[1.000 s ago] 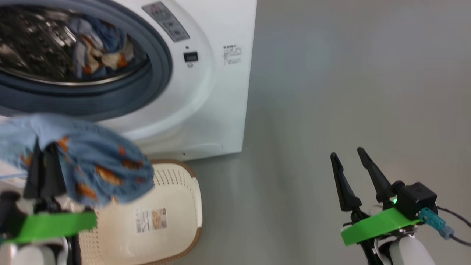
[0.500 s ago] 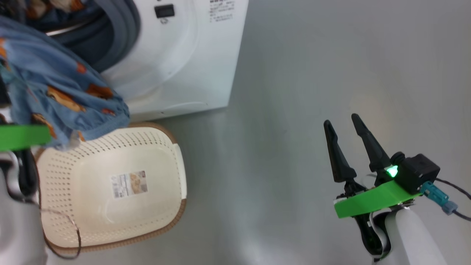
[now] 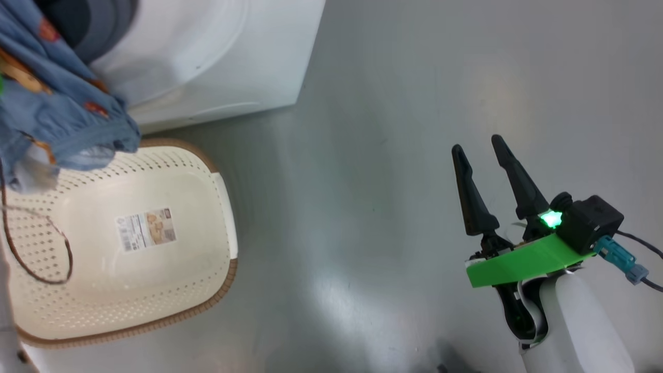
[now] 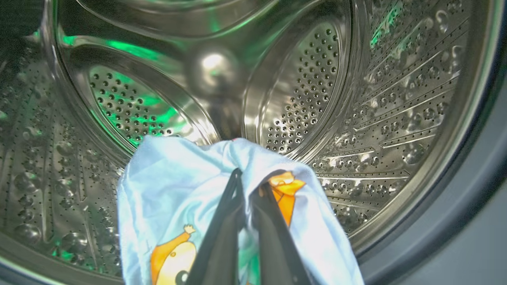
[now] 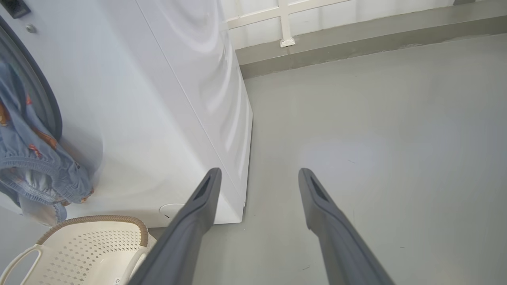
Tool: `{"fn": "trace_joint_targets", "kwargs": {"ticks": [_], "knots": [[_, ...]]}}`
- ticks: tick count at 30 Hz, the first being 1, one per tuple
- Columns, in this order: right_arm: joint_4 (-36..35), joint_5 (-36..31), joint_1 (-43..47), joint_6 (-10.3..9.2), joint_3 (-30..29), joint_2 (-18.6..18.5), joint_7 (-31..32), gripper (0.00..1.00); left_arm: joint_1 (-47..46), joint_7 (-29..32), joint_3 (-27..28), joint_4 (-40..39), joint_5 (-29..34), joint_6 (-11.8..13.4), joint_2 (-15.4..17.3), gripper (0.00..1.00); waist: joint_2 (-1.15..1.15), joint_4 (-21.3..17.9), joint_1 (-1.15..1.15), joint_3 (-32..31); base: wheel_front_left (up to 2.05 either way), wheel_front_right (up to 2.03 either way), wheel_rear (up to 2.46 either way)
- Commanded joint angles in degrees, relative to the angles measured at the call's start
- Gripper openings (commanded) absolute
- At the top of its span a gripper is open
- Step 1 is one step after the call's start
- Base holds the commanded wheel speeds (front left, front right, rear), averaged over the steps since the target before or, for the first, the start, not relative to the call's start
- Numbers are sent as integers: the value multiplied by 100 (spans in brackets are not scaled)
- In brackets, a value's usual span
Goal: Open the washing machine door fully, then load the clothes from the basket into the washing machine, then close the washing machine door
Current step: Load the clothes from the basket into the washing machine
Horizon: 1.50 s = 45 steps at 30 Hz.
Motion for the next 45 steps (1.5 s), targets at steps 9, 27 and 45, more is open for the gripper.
{"fn": "trace_joint_targets", "kwargs": {"ticks": [9, 27, 45], "knots": [[-157, 143, -133, 9, 265, 11, -27, 100, -1391, 398, -314, 870, -146, -17, 628, 0, 0, -198, 0, 552, 0, 0, 0], [-236, 398, -302, 9, 401, 11, -27, 100, -2832, 2329, -1388, 1406, -1760, -19, 1441, 0, 0, -328, 0, 1371, 0, 0, 0], [-186, 631, -458, 9, 570, 11, -27, 100, -3660, -140, -2104, 1006, -1378, -19, 2130, 0, 0, -452, 0, 1523, 0, 0, 0]]}}
